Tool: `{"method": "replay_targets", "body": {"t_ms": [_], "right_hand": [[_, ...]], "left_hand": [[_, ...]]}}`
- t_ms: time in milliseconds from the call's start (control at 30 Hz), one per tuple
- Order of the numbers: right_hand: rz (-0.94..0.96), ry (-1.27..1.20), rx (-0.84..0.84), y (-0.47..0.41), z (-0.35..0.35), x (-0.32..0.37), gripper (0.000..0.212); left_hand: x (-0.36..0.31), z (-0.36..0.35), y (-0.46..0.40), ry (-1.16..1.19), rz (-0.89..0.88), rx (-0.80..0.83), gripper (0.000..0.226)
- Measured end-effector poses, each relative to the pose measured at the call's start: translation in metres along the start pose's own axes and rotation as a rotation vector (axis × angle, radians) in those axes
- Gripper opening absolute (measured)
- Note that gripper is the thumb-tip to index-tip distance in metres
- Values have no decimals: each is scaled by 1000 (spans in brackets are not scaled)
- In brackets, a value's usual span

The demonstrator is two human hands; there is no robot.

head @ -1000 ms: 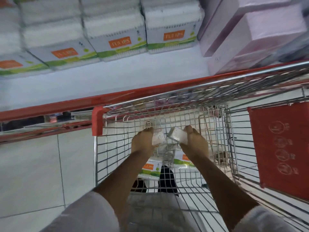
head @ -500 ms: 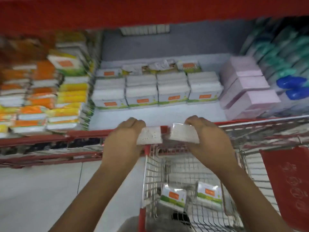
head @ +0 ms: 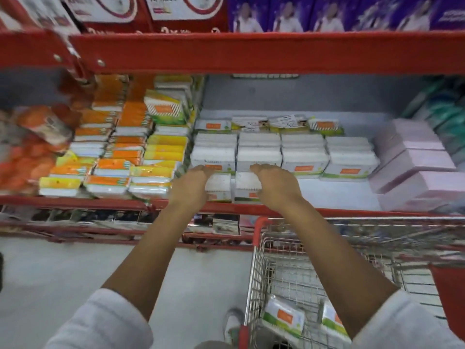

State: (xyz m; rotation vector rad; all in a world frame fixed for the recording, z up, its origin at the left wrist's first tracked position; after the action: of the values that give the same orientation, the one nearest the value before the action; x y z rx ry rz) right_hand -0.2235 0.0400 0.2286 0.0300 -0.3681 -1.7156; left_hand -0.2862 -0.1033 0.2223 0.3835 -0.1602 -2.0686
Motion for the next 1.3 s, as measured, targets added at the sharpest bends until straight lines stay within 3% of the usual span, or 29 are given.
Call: {"method": "replay_targets", "body": {"t_ms": [133, 267, 333, 433, 500, 667, 767, 833, 967, 1100, 1300], "right_hand": [[50, -114, -99, 17, -5, -6, 66], [49, -270, -466, 72, -18, -33, 49], [-15, -293, -496, 99, -53, -58, 40], [-139, -307, -372, 135, -120, -98, 38], [-239, -316, -174, 154, -175, -128, 44], [-479, -305, 406, 205, -298, -190, 74], [-513, -257, 574, 222, -338, -214, 90], [-499, -239, 563, 220, -350, -227, 96], [-425, -151, 629, 208, -366, -241, 107], [-335, -36, 670, 203, -370, -240, 115], [-361, -7, 630, 219, -361, -228, 70]], "left_hand": [[-11, -10, 16, 29, -38, -117, 72], [-58, -34, 61, 117, -204, -411, 59], [-89, -69, 81, 155, -288, -418, 52], [-131, -145, 102, 162, -419, -225, 52], [-156, -204, 108, 153, -464, -10, 56], [-168, -340, 116, -57, -368, 604, 78], [-161, -395, 114, -211, -301, 785, 101], [-159, -414, 110, -304, -308, 832, 101], [-172, -421, 93, -463, -391, 772, 80], [-170, -431, 91, -584, -384, 819, 67], [-169, -418, 112, -520, -324, 811, 65]]}}
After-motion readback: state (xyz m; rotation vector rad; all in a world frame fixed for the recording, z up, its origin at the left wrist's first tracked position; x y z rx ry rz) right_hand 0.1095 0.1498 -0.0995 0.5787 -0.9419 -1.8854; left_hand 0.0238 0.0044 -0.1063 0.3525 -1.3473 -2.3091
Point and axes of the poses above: each hand's wrist, its own y-axis away from the middle knuckle, its own z-axis out of the back of the hand, x = y × z, the point moved 9 cm from there along -y, towards the middle knuckle, and after that the axes turned 3 degrees about x, right-handed, at the moved point
